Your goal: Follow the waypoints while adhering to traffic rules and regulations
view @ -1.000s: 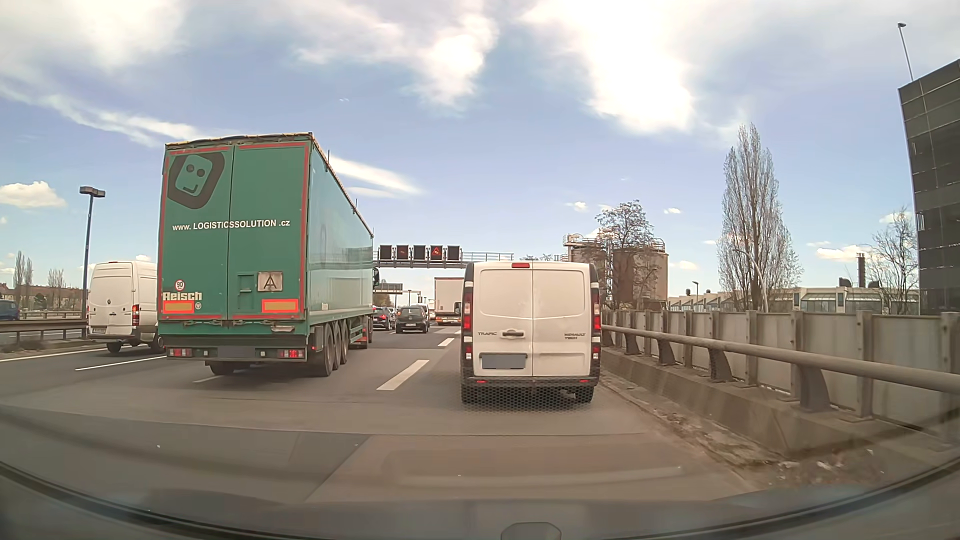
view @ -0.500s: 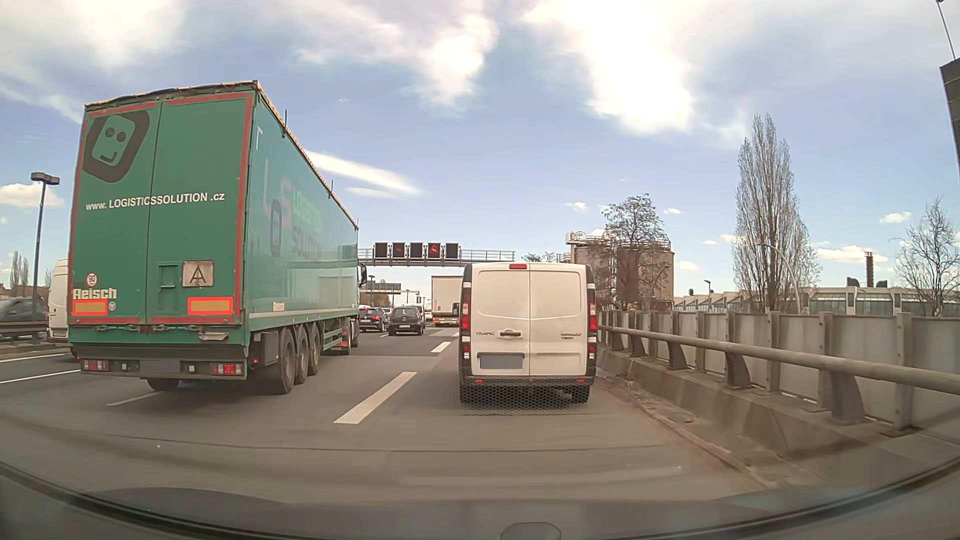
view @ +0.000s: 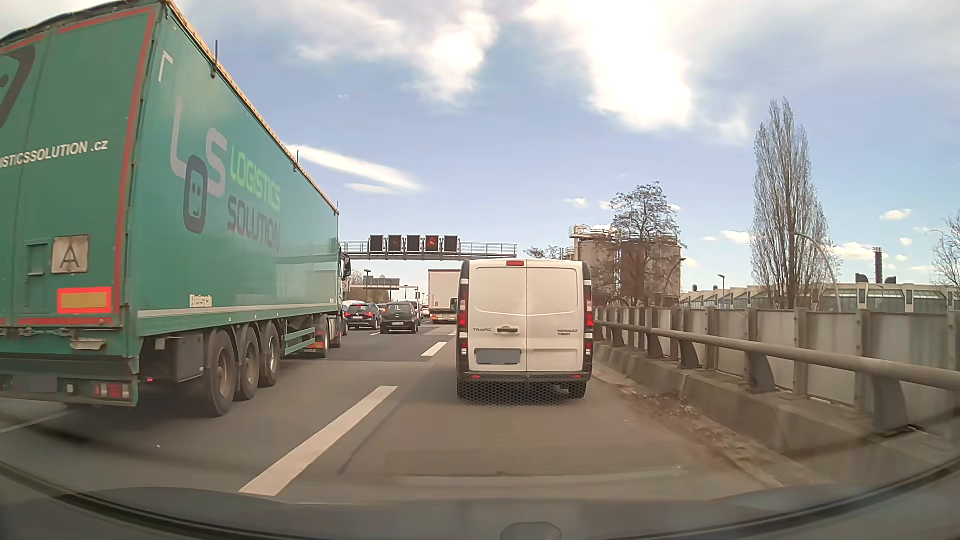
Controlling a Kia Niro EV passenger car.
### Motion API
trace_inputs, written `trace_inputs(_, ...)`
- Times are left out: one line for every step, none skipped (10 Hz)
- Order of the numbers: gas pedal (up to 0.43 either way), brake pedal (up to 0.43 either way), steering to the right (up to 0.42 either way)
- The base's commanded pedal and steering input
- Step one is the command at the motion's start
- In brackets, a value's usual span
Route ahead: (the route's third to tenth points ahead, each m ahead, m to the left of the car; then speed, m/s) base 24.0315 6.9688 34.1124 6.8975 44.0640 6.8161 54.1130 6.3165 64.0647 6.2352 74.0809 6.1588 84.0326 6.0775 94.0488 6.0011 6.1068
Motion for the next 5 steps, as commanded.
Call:
trace_inputs(0.067,0.000,0.001)
trace_inputs(0.067,0.000,0.001)
trace_inputs(0.067,0.000,0.001)
trace_inputs(0.067,0.000,0.001)
trace_inputs(0.067,0.000,0.001)
